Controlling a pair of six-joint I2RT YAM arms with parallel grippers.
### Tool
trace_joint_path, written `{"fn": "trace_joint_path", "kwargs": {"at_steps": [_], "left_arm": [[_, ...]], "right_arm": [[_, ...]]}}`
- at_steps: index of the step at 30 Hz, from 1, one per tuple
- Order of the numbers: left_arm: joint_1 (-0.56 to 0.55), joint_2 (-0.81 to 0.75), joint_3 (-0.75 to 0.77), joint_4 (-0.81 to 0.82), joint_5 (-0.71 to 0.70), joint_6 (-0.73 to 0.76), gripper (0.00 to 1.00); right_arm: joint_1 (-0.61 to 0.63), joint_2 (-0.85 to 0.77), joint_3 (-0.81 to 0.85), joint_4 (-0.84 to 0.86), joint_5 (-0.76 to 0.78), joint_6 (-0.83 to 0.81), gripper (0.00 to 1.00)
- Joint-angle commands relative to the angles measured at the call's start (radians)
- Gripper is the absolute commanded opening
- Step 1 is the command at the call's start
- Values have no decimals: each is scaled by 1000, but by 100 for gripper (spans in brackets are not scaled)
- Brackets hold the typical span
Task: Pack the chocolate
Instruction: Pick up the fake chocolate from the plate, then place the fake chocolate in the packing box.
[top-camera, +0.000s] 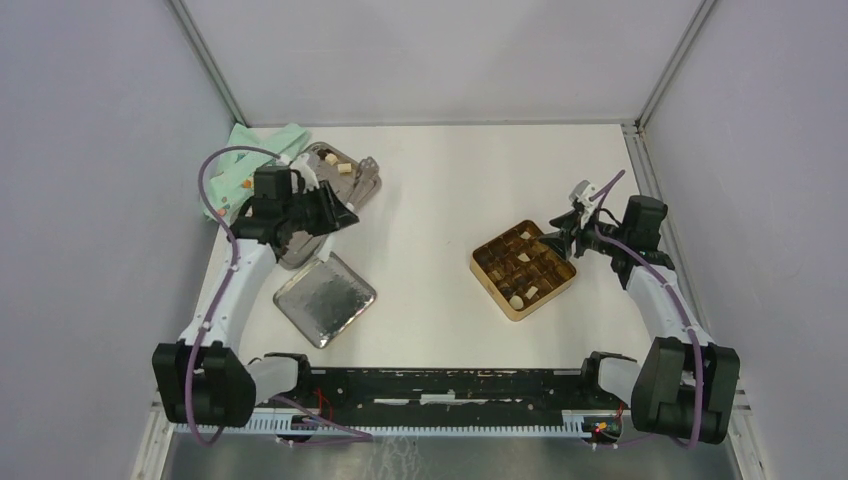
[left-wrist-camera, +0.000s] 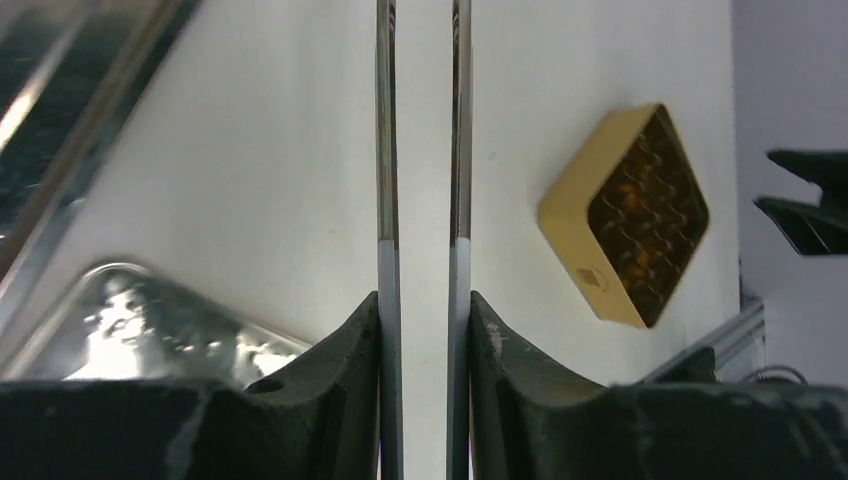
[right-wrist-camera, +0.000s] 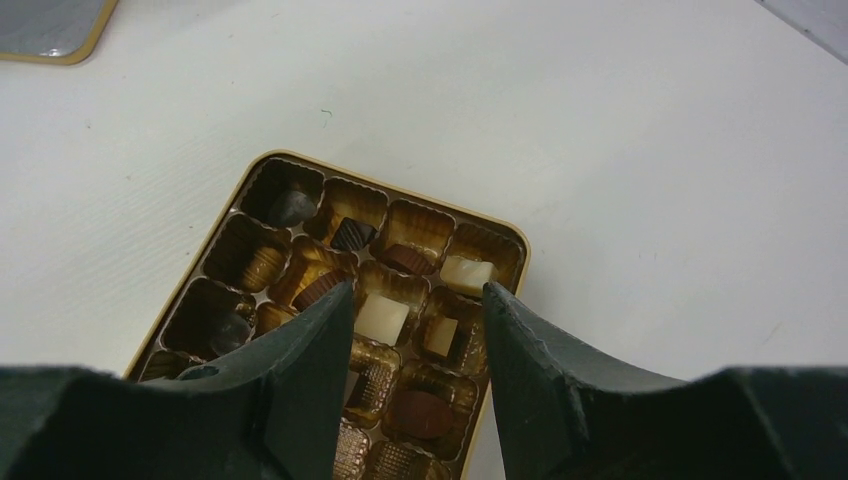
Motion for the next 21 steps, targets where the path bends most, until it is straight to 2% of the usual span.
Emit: {"fn": "trace_joint_path", "kwargs": {"at_steps": [1,5,10,21], "left_arm": [[-149,-128,-72,179,138,-101,2],[-337,-211,-146,292,141,-168,2],[-521,-269,-207,406,125,-214,2],[-891,-185,-236,539,-8,-186,2]], "right_arm": [[-33,4,42,-18,-71,-60,56],[-72,7,38,-19,-86,-65,56],[-127,14,33,-12,-82,-59,56],[-205,15,4,53,-38,4,56]]}}
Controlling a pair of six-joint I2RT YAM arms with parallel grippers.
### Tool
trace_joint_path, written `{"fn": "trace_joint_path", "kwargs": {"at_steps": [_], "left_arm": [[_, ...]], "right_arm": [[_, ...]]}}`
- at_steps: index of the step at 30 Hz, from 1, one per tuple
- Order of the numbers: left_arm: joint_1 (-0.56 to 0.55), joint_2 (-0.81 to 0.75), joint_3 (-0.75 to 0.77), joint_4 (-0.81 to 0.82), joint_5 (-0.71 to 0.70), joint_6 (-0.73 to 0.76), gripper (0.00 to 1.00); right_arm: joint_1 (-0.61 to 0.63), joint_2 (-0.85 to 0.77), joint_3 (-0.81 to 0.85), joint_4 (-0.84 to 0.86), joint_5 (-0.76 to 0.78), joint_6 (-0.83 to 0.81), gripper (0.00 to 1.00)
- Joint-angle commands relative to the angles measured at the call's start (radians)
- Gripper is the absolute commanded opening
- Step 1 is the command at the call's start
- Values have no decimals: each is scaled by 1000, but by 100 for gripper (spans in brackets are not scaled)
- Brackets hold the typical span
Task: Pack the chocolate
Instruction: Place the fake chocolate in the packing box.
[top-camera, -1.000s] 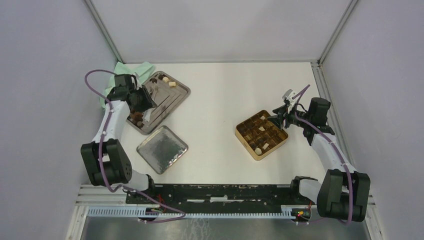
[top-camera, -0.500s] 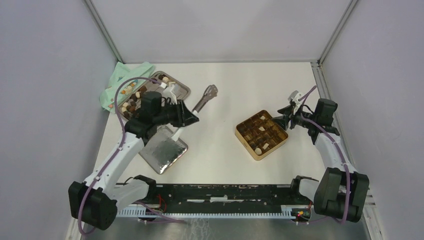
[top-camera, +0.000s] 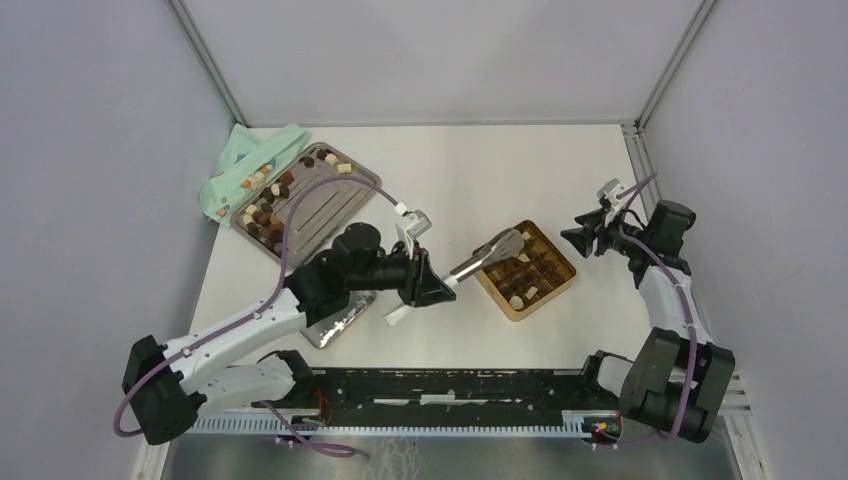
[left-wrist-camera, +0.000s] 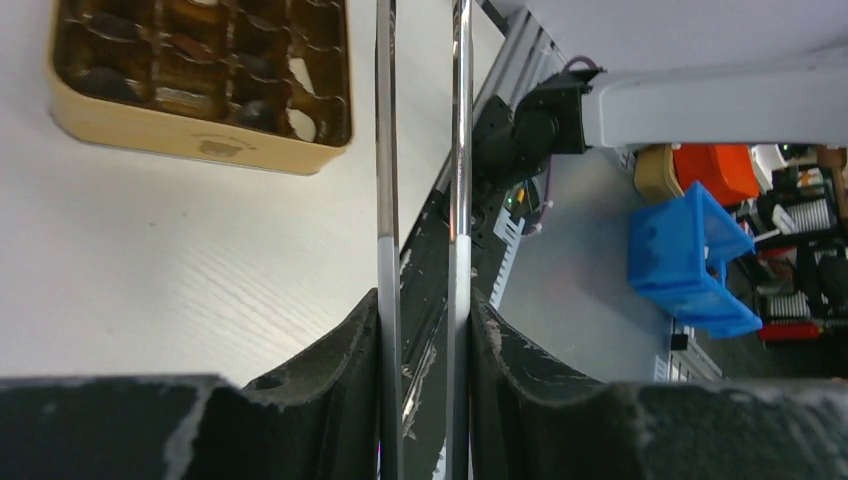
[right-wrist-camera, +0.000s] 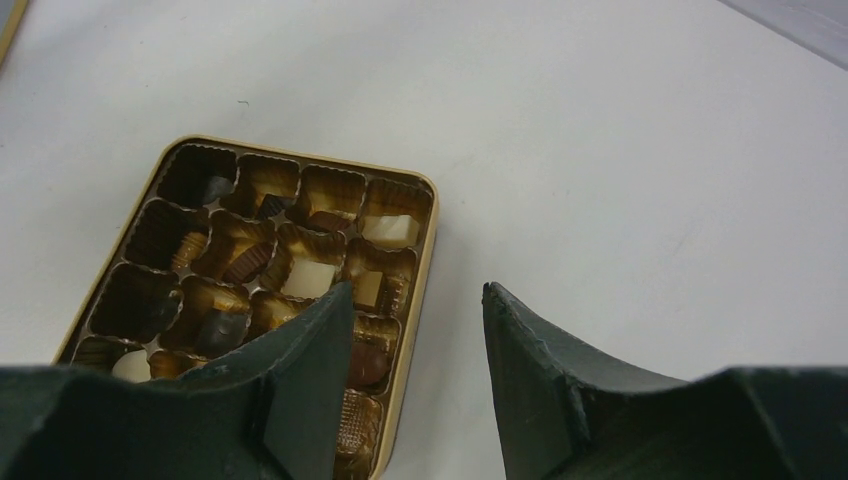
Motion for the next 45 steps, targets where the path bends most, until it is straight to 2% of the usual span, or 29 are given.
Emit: {"fn": "trace_joint_path", "kwargs": {"at_steps": [1,5,14,24,34,37,45], "left_arm": [[-117,63,9,148,-75,-7,2],[-201,144,48,153,-131,22,2],[-313,360,160,118,-225,89,2],[-330,579,319,30,-353,132,2],[-330,695,425,-48,-410,169,5],[-331,713,438,-51,-410,170,9],[-343,736,471,-90,-447,176,35]], "right_arm": [[-23,1,2,62,16,35,56],[-32,5,-3,69,24,46,56],[-39,14,-4,69,30,51,56],[-40,17,-3,69,26,54,56],[-40,23,0,70,20,57,56],[-40,25,2,68,19,57,56],[-40,26,2,66,14,59,56]]}}
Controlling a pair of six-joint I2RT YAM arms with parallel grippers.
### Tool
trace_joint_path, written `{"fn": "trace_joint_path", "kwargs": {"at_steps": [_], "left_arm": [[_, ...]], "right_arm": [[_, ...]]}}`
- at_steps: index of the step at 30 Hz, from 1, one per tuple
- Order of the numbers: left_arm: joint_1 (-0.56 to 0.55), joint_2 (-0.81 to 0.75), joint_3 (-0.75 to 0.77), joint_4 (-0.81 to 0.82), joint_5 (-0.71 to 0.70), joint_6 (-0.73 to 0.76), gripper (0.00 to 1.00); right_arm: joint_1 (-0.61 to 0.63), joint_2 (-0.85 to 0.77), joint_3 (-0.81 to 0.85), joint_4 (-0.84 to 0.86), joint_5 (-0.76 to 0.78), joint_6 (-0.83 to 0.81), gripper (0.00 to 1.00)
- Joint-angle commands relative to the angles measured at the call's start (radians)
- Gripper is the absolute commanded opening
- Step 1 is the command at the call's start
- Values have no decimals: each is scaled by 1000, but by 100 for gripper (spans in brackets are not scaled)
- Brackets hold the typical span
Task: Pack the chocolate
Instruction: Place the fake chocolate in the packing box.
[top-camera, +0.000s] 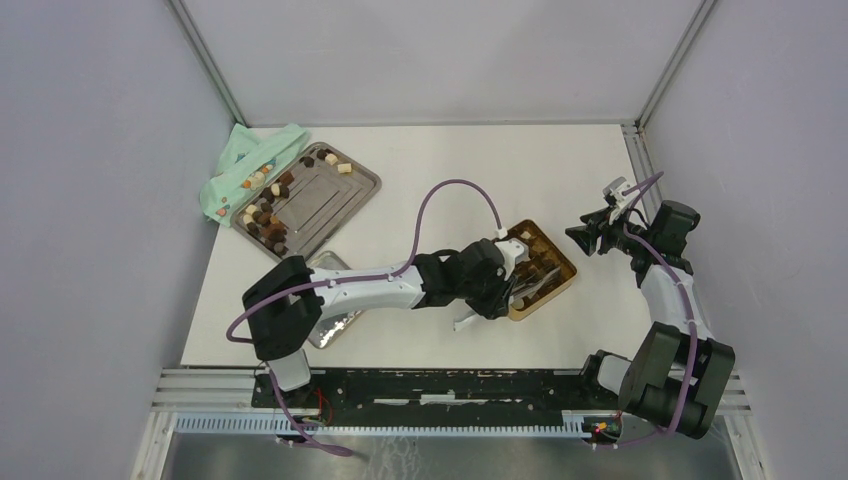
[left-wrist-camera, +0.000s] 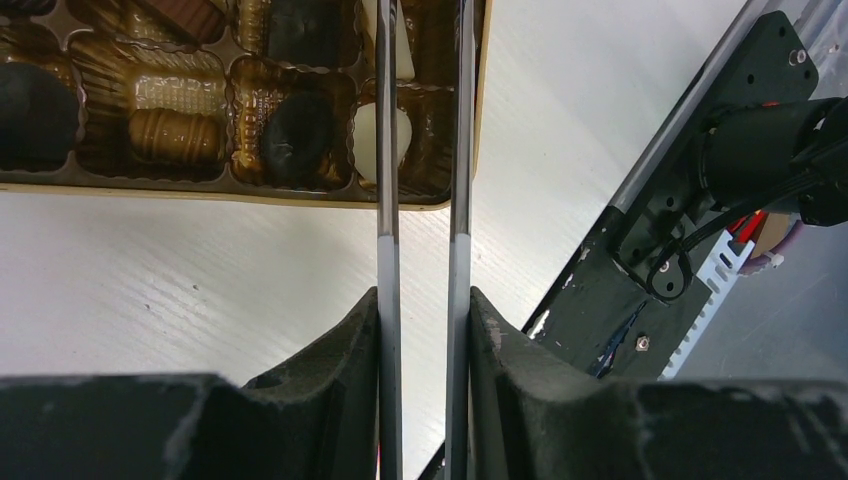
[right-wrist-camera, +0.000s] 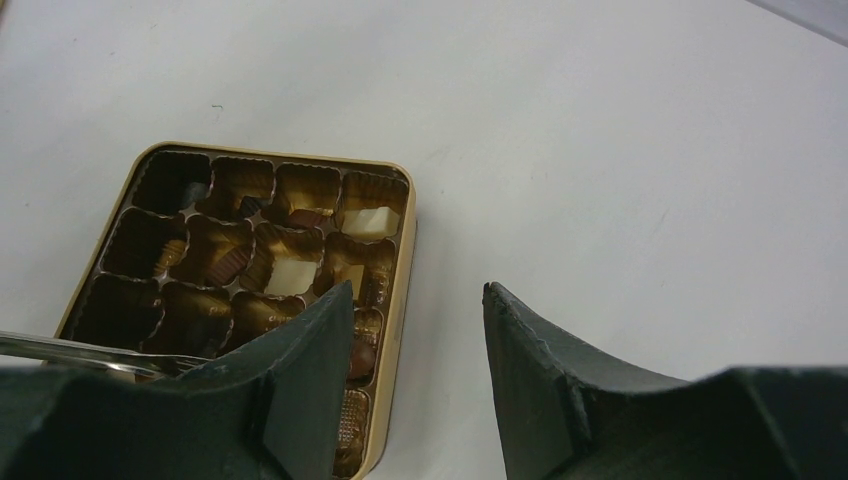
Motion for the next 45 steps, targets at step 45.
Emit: {"fn": "trace_joint_path", "kwargs": {"at_steps": [45], "left_arm": [[749,-704,-51,-827,-357,-65,37]], "right_arm": [[50,-33,6,31,-51,67,56]]}}
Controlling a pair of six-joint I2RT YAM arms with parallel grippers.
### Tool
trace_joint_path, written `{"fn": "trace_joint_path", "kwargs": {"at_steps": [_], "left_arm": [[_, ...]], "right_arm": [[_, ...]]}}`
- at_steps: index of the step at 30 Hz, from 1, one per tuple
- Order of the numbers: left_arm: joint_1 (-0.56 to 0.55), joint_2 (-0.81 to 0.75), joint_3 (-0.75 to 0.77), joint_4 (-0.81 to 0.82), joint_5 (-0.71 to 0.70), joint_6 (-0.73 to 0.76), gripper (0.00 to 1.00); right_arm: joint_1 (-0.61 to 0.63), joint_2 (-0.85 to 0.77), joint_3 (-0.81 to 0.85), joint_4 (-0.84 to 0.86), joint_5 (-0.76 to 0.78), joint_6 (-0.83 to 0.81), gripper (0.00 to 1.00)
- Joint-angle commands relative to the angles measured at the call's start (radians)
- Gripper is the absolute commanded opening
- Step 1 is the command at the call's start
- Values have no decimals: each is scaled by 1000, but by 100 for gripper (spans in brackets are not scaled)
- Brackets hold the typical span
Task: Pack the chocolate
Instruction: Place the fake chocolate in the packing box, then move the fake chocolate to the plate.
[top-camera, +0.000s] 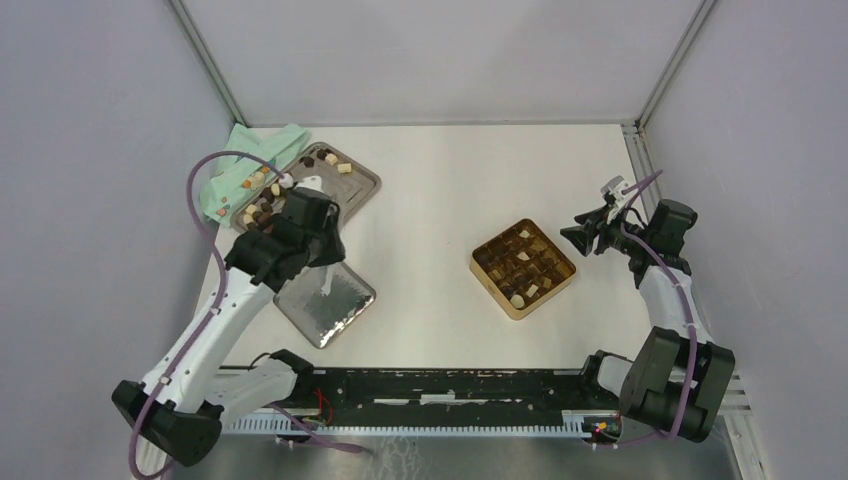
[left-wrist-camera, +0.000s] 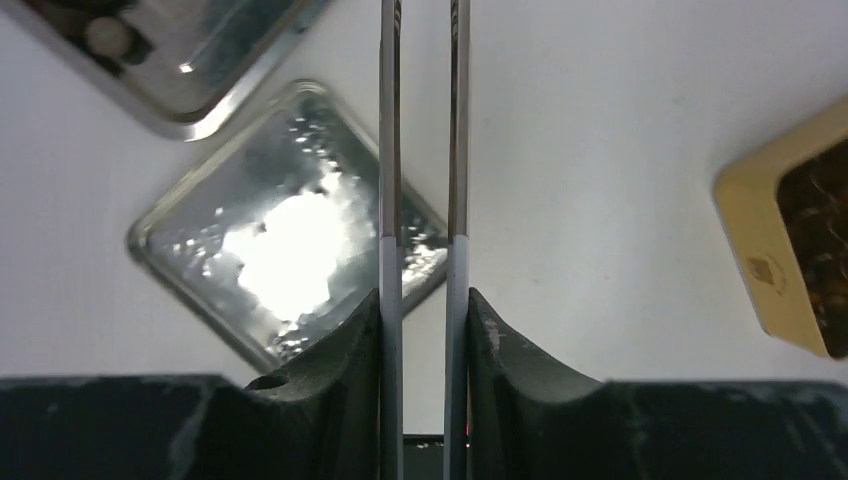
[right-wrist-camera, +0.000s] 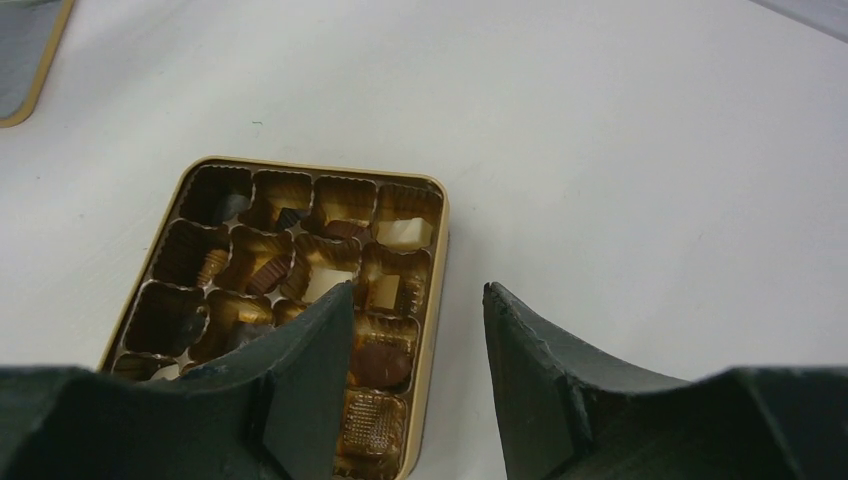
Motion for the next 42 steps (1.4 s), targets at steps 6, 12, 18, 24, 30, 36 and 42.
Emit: {"fn": "trace_joint_path", "kwargs": {"at_steps": [6,12,18,24,30,36,42], "left_arm": [[428,74,-4,-32,59,200,37],[560,128,-20,38,45,235,37],[664,160,-76,128,59,234,38],[728,203,-82,165,132,224,39],[757,237,-86,187,145,222,42],[770,278,-81,206,149,224,45],[774,301,-92,214,205,227,44]], "right_arm": [[77,-15,10,26,-1,8,56],[98,-15,14,16,2,-2,56],[114,-12,18,7,0,-8,56],[123,-14,21,3,0,-12,56],[127,-10,22,0,-1,-15,56],[130,-9,21,0,-1,-17,56],[130,-11,22,-2,-1,-15,56]]}}
